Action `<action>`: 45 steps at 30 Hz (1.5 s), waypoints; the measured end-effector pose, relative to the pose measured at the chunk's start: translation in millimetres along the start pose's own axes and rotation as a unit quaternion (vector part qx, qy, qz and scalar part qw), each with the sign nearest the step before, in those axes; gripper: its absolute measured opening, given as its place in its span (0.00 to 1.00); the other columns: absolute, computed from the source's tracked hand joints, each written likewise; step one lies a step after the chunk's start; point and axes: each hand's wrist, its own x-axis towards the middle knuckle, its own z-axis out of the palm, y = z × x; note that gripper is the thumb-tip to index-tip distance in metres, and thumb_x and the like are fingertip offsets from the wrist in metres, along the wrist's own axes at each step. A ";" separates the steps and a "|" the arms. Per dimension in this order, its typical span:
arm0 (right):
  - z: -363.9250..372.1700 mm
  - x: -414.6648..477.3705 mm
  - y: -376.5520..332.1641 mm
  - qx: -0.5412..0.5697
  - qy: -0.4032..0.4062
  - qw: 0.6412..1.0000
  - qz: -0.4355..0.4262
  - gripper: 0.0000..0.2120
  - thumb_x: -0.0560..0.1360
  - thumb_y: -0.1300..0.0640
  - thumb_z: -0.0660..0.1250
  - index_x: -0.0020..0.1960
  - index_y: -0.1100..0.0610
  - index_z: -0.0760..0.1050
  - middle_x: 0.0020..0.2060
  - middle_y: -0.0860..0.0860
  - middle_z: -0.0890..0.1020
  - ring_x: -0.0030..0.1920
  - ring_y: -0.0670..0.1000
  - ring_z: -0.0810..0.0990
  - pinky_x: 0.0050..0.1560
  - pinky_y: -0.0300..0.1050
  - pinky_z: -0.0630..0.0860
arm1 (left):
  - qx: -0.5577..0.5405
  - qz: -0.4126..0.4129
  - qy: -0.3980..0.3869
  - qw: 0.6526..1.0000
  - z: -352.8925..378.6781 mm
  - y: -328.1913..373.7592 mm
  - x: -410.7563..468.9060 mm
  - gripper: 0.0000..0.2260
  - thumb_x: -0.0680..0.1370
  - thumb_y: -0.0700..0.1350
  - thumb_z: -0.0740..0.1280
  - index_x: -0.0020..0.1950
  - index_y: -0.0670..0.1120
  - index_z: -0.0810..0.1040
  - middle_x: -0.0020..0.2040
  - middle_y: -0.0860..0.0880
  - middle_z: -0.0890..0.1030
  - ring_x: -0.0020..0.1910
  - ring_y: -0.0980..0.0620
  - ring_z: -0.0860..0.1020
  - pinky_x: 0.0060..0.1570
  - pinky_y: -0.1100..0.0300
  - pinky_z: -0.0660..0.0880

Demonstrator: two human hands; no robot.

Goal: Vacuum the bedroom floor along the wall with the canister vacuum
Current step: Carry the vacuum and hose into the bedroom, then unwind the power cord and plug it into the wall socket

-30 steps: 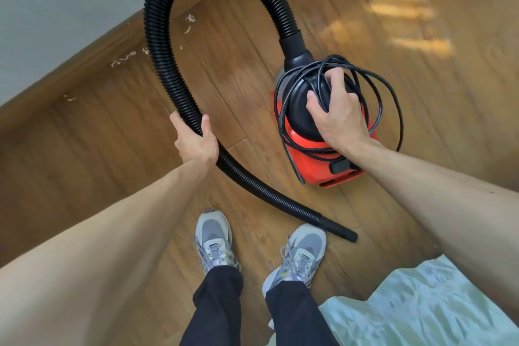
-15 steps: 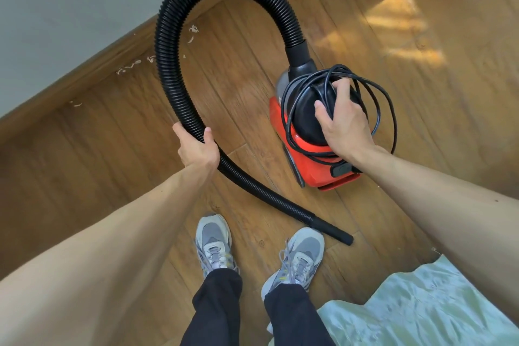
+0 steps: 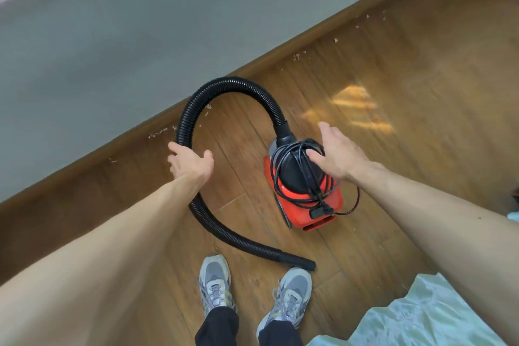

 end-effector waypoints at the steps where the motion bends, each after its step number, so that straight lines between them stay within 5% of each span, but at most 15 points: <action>1: -24.8 -4.4 -5.2 -0.011 0.009 1.000 -0.004 0.31 0.80 0.44 0.61 0.76 0.55 0.54 0.69 0.58 0.69 0.65 0.62 0.72 0.61 0.56 0.73 | 0.016 0.029 -0.002 0.999 -17.1 16.9 -6.4 0.38 0.79 0.49 0.67 0.79 0.40 0.47 0.74 0.35 0.64 0.71 0.36 0.67 0.70 0.42 0.67; 11: -337.6 -98.1 -64.8 -0.168 0.149 0.972 -0.062 0.34 0.80 0.40 0.59 0.78 0.53 0.49 0.67 0.56 0.69 0.66 0.60 0.72 0.58 0.57 0.73 | 0.107 0.380 0.008 0.919 -223.1 241.5 -123.6 0.36 0.77 0.51 0.69 0.78 0.40 0.54 0.65 0.35 0.70 0.67 0.36 0.70 0.66 0.46 0.68; 18: -539.5 -212.9 -87.1 -0.218 0.254 0.940 -0.058 0.36 0.80 0.40 0.59 0.79 0.52 0.47 0.69 0.56 0.68 0.68 0.59 0.71 0.60 0.57 0.72 | 0.170 0.531 0.051 0.829 -371.4 374.4 -245.9 0.35 0.75 0.51 0.70 0.76 0.40 0.59 0.64 0.36 0.73 0.64 0.37 0.73 0.63 0.49 0.70; 22: -622.5 -277.5 -87.8 -0.226 0.305 0.924 -0.050 0.37 0.79 0.39 0.60 0.79 0.52 0.48 0.69 0.56 0.69 0.68 0.59 0.70 0.61 0.58 0.72 | 0.192 0.602 0.079 0.771 -437.6 428.3 -314.4 0.34 0.72 0.60 0.67 0.72 0.44 0.64 0.63 0.42 0.74 0.61 0.40 0.74 0.60 0.48 0.74; 26: -677.5 -332.6 -81.1 -0.230 0.339 0.912 -0.035 0.38 0.79 0.38 0.59 0.80 0.51 0.45 0.72 0.56 0.67 0.70 0.57 0.69 0.63 0.56 0.71 | 0.225 0.634 0.111 0.732 -479.0 461.5 -377.0 0.36 0.70 0.65 0.67 0.71 0.47 0.64 0.59 0.45 0.74 0.55 0.44 0.75 0.55 0.46 0.76; 33: -722.0 -398.4 -62.4 -0.251 0.377 0.892 0.018 0.39 0.79 0.37 0.58 0.80 0.51 0.44 0.70 0.55 0.67 0.67 0.57 0.71 0.59 0.56 0.73 | 0.251 0.679 0.126 0.679 -504.0 506.8 -445.2 0.34 0.78 0.56 0.68 0.77 0.43 0.57 0.60 0.41 0.74 0.53 0.46 0.75 0.52 0.52 0.77; 45: -747.7 -443.4 -51.3 -0.239 0.395 0.871 0.169 0.37 0.78 0.37 0.59 0.78 0.50 0.48 0.66 0.54 0.70 0.65 0.58 0.73 0.59 0.57 0.75 | 0.264 0.772 0.099 0.570 -491.9 587.9 -450.5 0.33 0.76 0.58 0.68 0.74 0.45 0.59 0.59 0.43 0.72 0.58 0.42 0.74 0.56 0.46 0.74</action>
